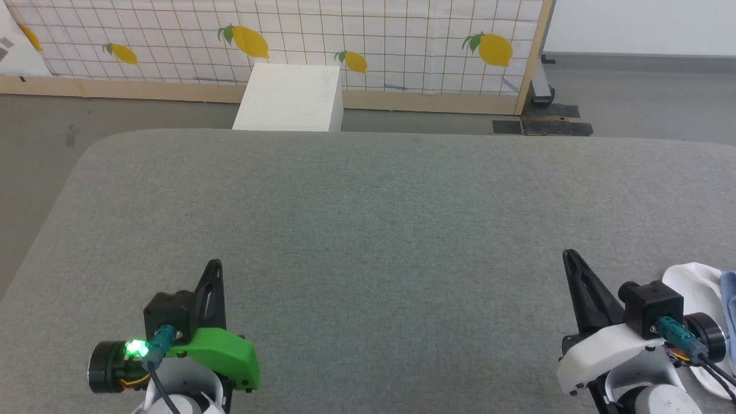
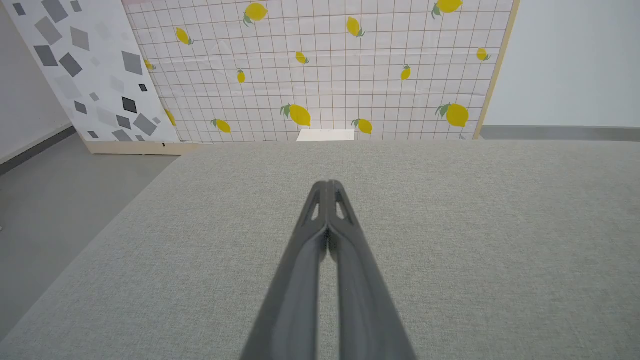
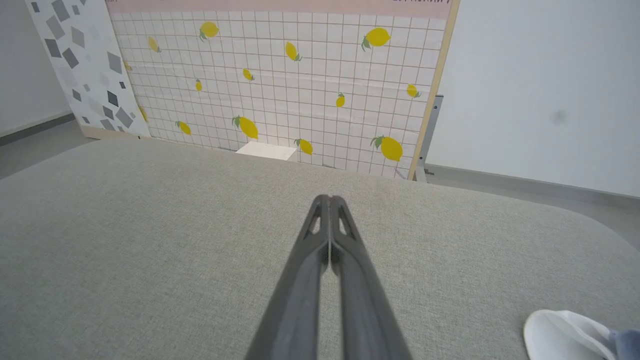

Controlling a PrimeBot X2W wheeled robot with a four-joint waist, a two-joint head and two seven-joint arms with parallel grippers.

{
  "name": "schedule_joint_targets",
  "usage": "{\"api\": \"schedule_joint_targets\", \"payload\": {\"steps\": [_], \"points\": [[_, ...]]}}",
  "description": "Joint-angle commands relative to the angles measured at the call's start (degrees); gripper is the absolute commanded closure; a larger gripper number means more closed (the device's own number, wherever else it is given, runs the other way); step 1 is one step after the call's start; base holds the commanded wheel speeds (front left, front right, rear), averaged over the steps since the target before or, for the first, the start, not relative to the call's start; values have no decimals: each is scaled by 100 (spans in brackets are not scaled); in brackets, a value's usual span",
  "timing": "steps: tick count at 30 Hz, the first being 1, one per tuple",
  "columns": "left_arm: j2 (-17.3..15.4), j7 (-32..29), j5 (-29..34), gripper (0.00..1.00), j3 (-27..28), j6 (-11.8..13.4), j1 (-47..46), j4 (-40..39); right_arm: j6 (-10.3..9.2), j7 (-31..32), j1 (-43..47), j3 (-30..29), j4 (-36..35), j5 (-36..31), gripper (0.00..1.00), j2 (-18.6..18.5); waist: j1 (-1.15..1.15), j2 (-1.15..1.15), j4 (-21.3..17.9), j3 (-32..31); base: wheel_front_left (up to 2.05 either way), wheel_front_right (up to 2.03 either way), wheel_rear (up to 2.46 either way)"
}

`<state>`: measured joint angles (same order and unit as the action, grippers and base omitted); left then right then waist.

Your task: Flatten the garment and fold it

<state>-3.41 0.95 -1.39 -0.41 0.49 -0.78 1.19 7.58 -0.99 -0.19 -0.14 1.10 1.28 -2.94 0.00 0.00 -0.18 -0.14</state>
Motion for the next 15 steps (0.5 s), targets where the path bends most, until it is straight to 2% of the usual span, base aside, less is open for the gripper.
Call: {"api": "schedule_joint_targets", "payload": {"steps": [1, 15], "points": [[40, -34, 75, 100, 29, -41, 69, -53, -8, 38, 18, 11, -58, -70, 100, 6, 0, 0, 4, 3, 0, 0, 0], [53, -95, 139, 100, 41, -49, 78, -119, -9, 99, 19, 14, -110, -128, 100, 6, 0, 0, 18, 14, 0, 0, 0]]}}
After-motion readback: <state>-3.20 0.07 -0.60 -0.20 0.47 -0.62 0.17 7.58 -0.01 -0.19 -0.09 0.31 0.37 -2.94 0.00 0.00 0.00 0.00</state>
